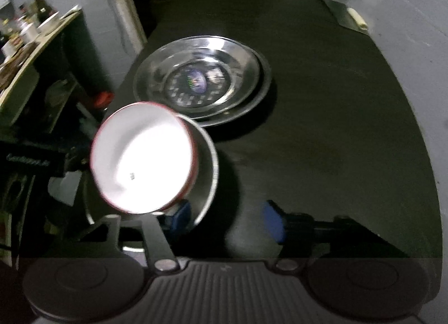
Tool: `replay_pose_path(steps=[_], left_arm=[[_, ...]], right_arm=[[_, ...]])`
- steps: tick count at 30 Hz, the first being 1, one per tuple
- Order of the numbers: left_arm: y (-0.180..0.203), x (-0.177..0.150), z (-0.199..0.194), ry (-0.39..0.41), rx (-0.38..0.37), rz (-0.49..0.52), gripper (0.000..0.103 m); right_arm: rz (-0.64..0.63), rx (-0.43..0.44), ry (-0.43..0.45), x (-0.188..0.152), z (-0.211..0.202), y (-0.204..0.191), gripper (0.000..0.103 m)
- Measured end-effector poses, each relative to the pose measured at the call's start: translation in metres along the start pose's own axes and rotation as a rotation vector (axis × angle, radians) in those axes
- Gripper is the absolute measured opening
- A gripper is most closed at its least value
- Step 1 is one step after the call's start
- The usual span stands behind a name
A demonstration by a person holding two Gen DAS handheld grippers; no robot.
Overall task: Organize plates and bowls
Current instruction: 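Lift the steel bowl with nested white bowls using the right gripper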
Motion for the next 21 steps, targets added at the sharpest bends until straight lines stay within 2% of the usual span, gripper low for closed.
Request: replay_pose_path(steps=[2,6,10,21], left_arm=[[0.004,0.0,0.002,0.0,-0.009,0.005,0.031],[0.015,0.0,0.006,-0.001,-0.021,0.034,0.018],[0.02,-0.001,0.006,-0.004,-0.017,0.052,0.011],[0.027,-0.001,0.01,-0.032,0.05,0.112,0.01]], right_arm=[[-0.034,0.014,0.008,0.0,-0.001,-0.005,0.041],[-0.095,0.028,0.014,0.001,-0.003,-0.015,0.026],[-0.115,0.027,0.009,0.001,-0.001,-0.017,0.025],[-0.106,0.045,-0.006,0.001,0.002,-0.016,0.024]])
Point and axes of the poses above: each gripper's, at about its wrist camera, not at the fingertips, and z roughly the way its jaws point, y to its right, x to its top, the point moved 10 cm from there along z, roughly the way its jaws point, and after that the axes turned 12 degrees about -x, right-handed, at the moved point
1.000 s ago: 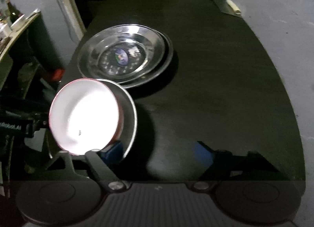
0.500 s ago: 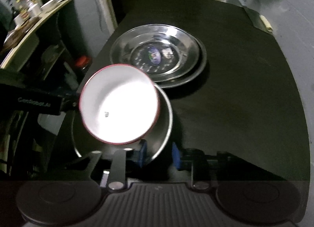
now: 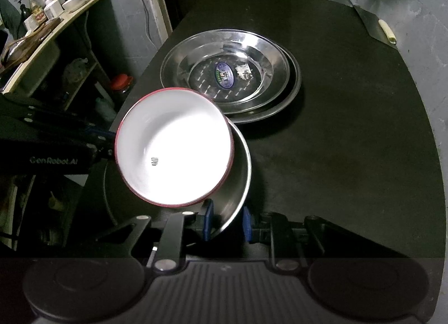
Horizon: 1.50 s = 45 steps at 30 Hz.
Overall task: Organize plates and bowls
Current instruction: 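Lift the steel bowl with nested white bowls using the right gripper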
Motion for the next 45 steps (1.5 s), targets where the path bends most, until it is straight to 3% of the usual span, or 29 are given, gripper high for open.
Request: replay_pose_path(steps=[13,25,45], left_arm=[[0.002,-0.002,0.007,-0.029,0.01,0.014,0.012],[0.001,-0.002,0.008,-0.019,-0.016,-0.034,0.011],[0.01,0.05,-0.003,0.11,-0.086,-0.08,0.008]], right_arm=[[0.023,0.022,0.005,-0.001,0.001,0.002,0.024],[0.063,0.033,0.017,-0.001,-0.002,0.01,0.022],[0.198,0.04,0.082,0.026,-0.018,0.042,0.021]])
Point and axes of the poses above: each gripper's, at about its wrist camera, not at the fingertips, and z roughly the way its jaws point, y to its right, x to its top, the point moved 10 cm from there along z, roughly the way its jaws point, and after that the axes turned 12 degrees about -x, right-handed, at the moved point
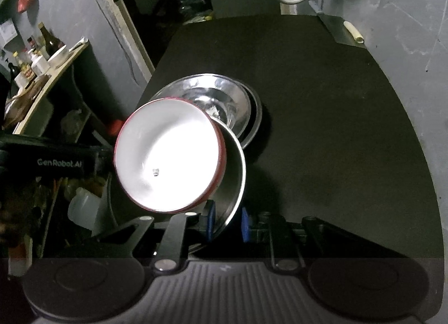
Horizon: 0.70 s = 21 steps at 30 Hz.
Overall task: Organize plates and bowls
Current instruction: 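Lift the steel bowl with nested white bowls using the right gripper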
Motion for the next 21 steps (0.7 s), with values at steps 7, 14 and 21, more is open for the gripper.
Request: replay_pose_path(steps=[7,14,21], left_arm=[[-0.005,0.029,0.0,0.051,0.015,-0.01,0.008],[-0.018,0.052,0.0,0.095,0.047,-0.022,0.008],[-0.038,0.07,0.007,0.109,0.088,-0.058,0.007]], right_arm=[[-0.023,0.008,0.028,0.026,0.006,0.0,0.021],[-0.062,0.028,0.047,0.056,0.019,-0.008,0.022],[-0.105,0.057,0.037,0.078,0.041,-0.016,0.021]])
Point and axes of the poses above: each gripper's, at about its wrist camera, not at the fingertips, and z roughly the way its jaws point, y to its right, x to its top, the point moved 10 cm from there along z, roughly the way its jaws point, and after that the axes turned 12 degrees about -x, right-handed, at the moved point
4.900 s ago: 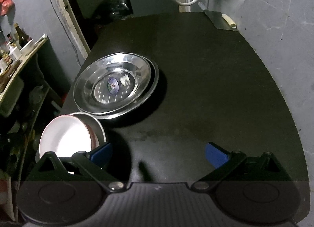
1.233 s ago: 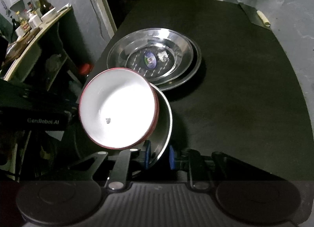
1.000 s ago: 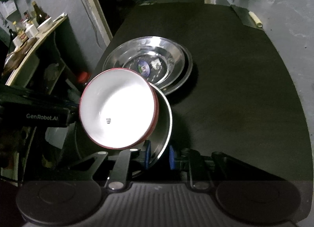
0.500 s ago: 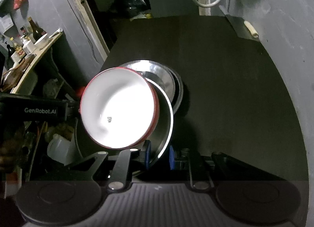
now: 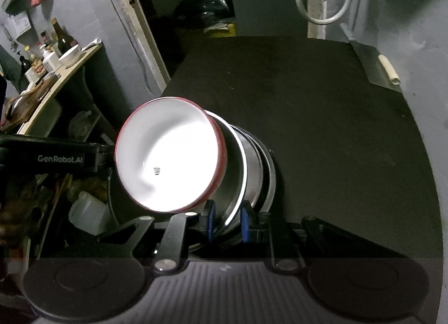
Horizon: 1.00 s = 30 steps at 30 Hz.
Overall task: Organize plates and bowls
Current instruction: 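Lift the steel bowl with nested white bowls using the right gripper, then carry the steel bowl with the right gripper over the steel plate stack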
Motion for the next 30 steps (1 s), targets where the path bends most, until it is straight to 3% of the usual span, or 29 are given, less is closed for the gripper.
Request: replay_pose_path(steps=[15,30], left_arm=[[-0.023,0.002,0.024,-0.016,0.064,-0.064,0.007],[-0.016,0.0,0.033,-0.025,0.065,-0.046,0.007]], right_arm=[[-0.049,0.037,-0.056,0.008,0.041,0.0,0.022],[-0.03,0.047,-0.052,0.007,0.04,0.011,0.022]])
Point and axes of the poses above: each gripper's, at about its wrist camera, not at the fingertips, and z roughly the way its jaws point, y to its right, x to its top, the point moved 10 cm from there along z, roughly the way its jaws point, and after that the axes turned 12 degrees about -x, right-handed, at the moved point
